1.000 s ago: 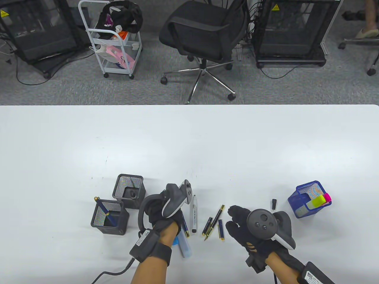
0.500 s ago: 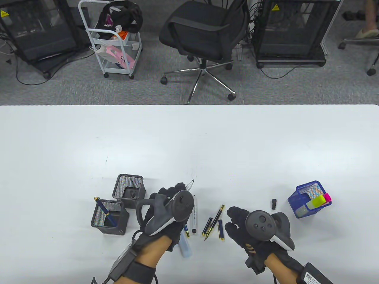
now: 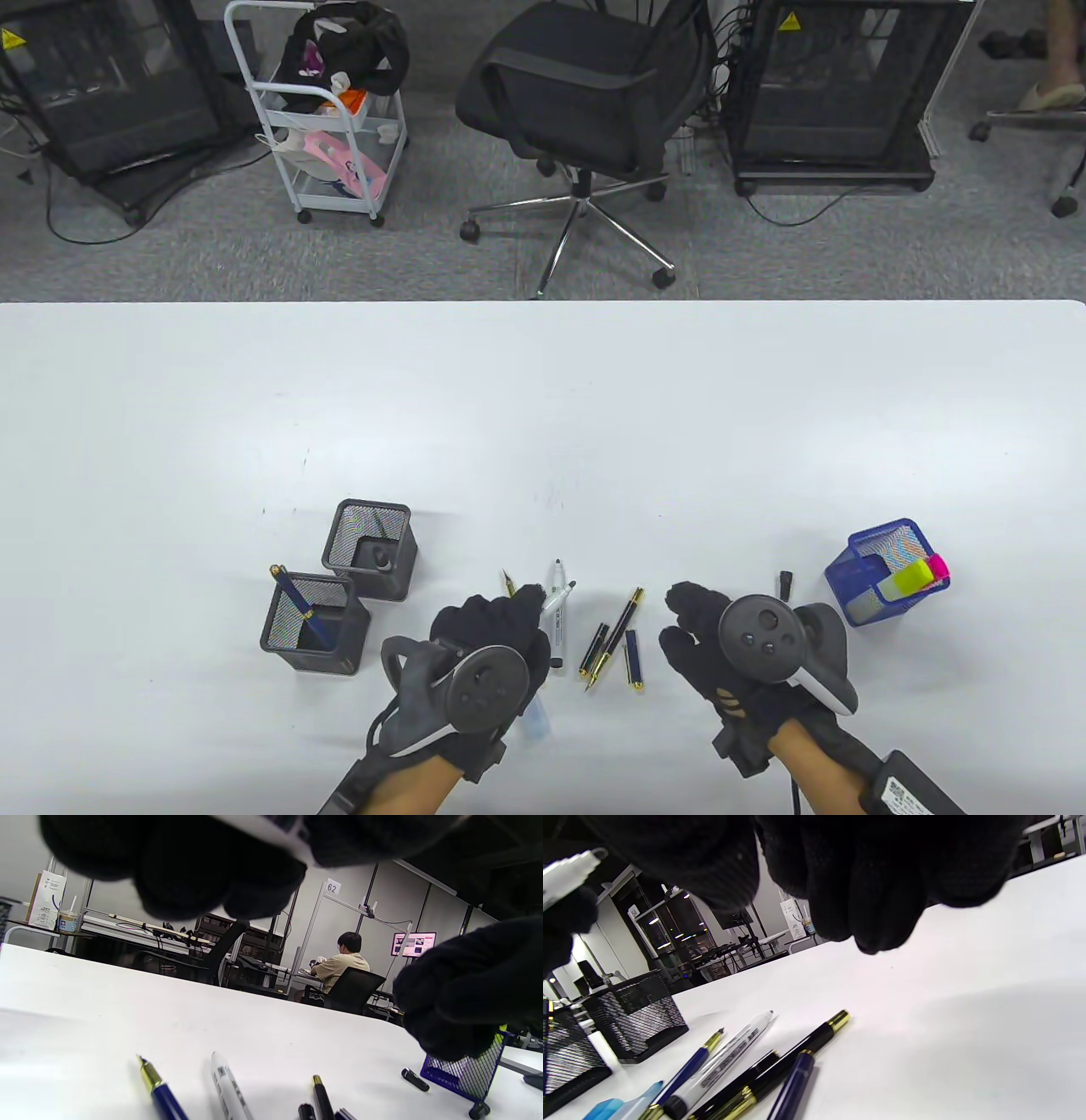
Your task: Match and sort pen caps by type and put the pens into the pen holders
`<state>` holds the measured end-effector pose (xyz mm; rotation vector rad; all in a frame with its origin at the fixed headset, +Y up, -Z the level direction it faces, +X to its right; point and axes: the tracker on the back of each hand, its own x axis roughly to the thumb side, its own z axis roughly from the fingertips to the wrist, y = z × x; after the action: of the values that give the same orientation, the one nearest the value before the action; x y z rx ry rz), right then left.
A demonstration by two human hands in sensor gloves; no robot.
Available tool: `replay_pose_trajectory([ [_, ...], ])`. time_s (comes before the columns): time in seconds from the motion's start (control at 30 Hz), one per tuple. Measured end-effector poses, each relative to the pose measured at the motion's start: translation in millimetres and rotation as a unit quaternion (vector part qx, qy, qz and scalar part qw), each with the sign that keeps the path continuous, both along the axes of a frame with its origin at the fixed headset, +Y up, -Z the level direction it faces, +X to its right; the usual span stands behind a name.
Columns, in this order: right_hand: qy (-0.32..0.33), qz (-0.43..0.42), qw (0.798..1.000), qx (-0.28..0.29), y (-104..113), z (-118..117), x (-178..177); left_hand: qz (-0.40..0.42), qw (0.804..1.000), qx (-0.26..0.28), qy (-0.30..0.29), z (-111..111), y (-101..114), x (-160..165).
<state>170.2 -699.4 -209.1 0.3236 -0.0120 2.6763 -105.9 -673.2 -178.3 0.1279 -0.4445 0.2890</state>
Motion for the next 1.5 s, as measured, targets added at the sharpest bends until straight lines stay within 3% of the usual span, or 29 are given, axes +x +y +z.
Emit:
replay_pose_trajectory([
  [0.2,-0.066,0.057,0.996,0.035,8.6,-11.4,18.3,-0.003,1.0,-0.017,-0.003,3.0,-5.4,-8.5],
  [0.33,-0.127,0.086,0.988,-0.004,5.6,-20.7,35.9,0.0,1.0,-0.02,-0.008,4.2,-5.8,-11.0],
  [0.67,-0.251,0.216,0.943,-0.023,-19.0,-36.9,51.6,-0.008,1.0,-0.024,-0.015,5.8,-7.8,-7.8],
  [1.1,-0.25,0.312,0.916,-0.04,-45.0,-48.3,41.7,-0.015,0.999,-0.036,0.002,5.5,-13.1,-2.8],
  [1.5,-0.258,0.301,0.916,-0.055,-58.7,-53.1,47.7,-0.031,0.998,-0.053,0.003,4.5,-19.8,6.3],
])
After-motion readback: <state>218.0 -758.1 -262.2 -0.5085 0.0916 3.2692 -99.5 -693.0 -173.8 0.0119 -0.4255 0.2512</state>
